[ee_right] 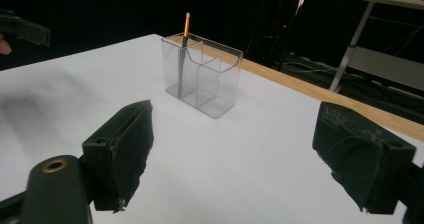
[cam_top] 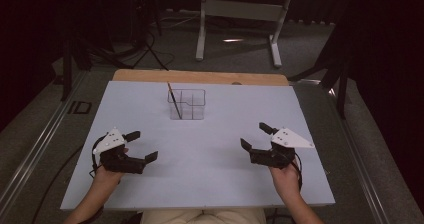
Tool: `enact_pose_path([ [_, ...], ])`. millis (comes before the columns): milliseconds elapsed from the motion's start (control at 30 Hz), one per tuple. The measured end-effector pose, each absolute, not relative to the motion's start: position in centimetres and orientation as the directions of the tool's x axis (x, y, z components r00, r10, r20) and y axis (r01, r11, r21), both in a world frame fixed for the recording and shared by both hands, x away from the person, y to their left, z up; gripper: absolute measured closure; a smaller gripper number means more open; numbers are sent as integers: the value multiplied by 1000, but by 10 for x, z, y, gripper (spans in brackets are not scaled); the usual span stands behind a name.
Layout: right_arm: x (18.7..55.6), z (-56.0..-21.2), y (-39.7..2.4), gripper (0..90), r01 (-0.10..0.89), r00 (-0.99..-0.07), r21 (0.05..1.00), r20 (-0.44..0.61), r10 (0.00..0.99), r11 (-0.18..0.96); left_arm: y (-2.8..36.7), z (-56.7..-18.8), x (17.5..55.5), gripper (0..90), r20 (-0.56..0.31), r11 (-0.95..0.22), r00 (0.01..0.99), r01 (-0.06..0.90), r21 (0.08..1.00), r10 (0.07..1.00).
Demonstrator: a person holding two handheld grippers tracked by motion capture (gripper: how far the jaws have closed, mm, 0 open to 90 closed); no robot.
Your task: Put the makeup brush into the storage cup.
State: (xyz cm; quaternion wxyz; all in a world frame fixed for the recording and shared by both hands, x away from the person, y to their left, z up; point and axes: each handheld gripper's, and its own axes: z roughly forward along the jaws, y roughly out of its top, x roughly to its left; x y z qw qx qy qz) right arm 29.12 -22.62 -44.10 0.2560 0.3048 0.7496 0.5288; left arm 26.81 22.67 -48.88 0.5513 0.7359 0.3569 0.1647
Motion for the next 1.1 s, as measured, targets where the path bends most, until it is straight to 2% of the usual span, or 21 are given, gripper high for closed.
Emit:
enact_pose_path([
  [500, 292, -445, -229, 166, 188, -685, 946, -67, 725, 265, 224, -499, 264, 9, -155, -128, 660, 359, 924, 735],
  [1100, 294, -450, -226, 166, 199, -692, 938, -71, 718, 284, 222, -503, 265, 9, -172, -126, 667, 373, 919, 725],
])
